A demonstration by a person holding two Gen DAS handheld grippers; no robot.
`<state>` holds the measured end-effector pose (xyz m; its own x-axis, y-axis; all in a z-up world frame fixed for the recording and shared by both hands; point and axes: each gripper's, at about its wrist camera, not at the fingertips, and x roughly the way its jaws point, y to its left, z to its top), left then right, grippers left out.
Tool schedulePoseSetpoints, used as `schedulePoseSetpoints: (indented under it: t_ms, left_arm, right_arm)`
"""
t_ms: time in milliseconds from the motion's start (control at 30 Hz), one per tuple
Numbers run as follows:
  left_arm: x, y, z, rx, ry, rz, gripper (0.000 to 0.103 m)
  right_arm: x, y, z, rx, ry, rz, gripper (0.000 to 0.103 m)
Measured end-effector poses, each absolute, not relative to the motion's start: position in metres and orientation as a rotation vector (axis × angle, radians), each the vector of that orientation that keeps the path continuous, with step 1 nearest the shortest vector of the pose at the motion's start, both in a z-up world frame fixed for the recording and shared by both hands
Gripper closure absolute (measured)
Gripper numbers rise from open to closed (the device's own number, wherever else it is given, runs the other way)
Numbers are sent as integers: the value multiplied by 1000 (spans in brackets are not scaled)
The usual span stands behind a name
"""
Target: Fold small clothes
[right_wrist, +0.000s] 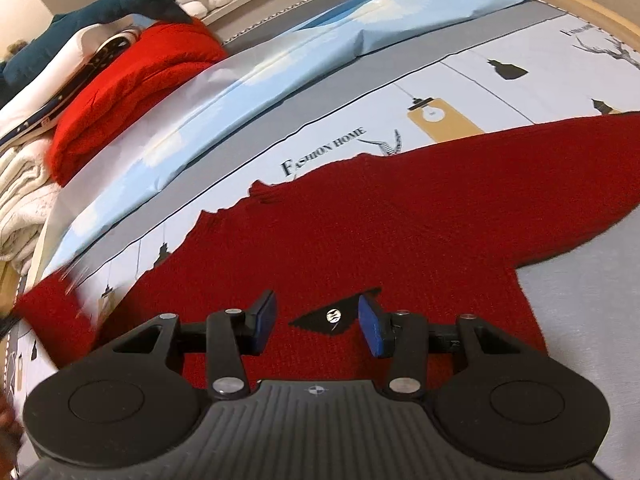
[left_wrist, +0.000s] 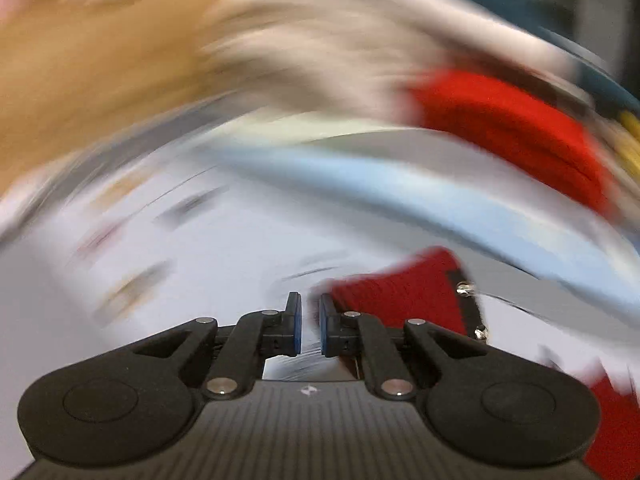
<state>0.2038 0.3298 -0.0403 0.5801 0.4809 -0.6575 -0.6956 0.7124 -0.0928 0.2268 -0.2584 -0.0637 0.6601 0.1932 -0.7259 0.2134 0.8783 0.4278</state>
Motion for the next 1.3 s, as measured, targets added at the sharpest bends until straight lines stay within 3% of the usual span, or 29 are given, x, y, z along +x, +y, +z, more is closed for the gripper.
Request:
schedulePoseSetpoints:
  t_ms: [167, 300, 400, 567, 833, 867, 967, 1100, 1300]
  left_arm:
    - [116, 400, -69, -637, 696, 895, 93]
    - [137, 396, -91, -680, 801, 653, 71]
    - [146, 400, -108, -647, 858, 658, 63]
    - [145, 437, -136, -822, 806, 634, 63]
    - [179, 434, -167, -803, 779, 514, 64]
    - [182, 432, -169, -756, 792, 525, 86]
    - [185, 435, -166, -698, 795, 541, 92]
    - [175, 441, -143, -580, 724, 650, 92]
    - [161, 452, -137, -601, 765, 904, 88]
  right_arm:
    - [224, -249, -66, 491, 870, -4, 55]
    - [222, -242, -69, 489, 877, -7, 55]
    - [221, -233, -71, 472, 885, 4, 55]
    - [223, -222, -73, 441, 901, 14, 55]
    - [231, -211, -83, 436, 933, 12, 55]
    - [232, -210, -83, 431, 933, 10, 55]
    - [234, -213, -85, 429, 932, -5, 55]
    - [238, -227, -91, 447, 932, -42, 55]
    - [239, -259, -93, 492, 916, -110, 55]
